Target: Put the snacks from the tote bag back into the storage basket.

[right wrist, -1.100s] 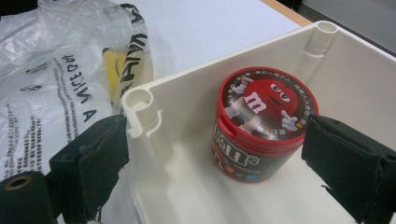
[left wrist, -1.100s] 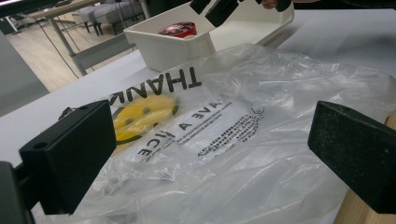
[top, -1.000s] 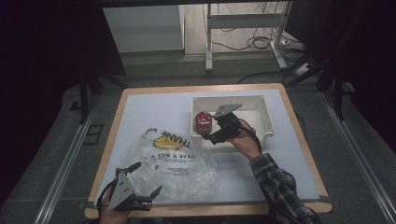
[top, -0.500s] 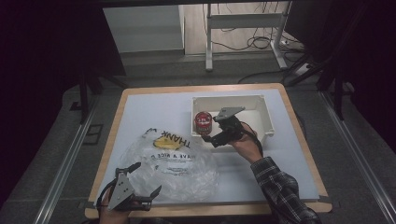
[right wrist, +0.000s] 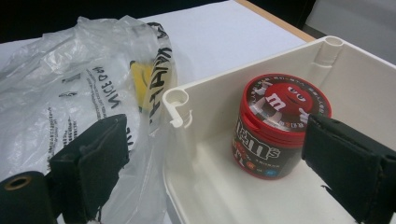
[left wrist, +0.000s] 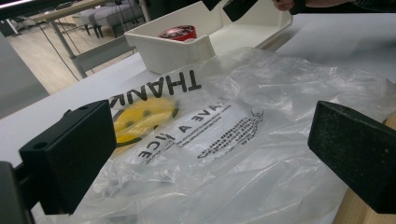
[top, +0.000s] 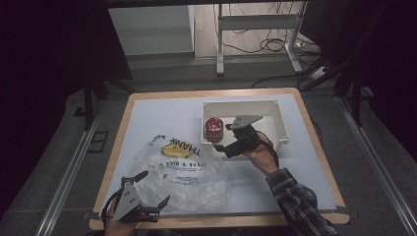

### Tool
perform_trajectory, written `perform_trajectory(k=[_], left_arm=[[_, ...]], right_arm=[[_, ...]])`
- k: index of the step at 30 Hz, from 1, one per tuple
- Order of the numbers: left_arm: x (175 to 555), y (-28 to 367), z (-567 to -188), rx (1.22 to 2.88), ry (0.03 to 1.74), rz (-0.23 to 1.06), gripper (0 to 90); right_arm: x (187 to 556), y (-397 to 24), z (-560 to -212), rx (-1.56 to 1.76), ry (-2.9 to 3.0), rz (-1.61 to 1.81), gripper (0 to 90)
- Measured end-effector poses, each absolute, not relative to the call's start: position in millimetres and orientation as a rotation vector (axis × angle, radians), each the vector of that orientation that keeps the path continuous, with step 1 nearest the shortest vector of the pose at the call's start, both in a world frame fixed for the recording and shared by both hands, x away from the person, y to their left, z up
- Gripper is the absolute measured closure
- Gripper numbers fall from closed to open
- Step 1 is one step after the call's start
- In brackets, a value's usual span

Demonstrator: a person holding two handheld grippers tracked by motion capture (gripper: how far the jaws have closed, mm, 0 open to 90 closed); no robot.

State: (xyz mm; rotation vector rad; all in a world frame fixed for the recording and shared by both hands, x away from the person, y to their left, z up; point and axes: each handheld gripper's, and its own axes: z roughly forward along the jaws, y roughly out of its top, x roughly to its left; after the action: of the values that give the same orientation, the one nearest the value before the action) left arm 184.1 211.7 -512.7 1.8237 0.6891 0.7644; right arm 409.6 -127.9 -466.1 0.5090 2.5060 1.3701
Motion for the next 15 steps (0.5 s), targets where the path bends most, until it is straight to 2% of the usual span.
perform_trajectory(k=[15], left_arm=[[184.1,211.3,-512.6,1.822,0.687,0.764,1.0]], right_arm=[[399.2,-136.7,-463.0,0.495,2.492,1.394,7.6]])
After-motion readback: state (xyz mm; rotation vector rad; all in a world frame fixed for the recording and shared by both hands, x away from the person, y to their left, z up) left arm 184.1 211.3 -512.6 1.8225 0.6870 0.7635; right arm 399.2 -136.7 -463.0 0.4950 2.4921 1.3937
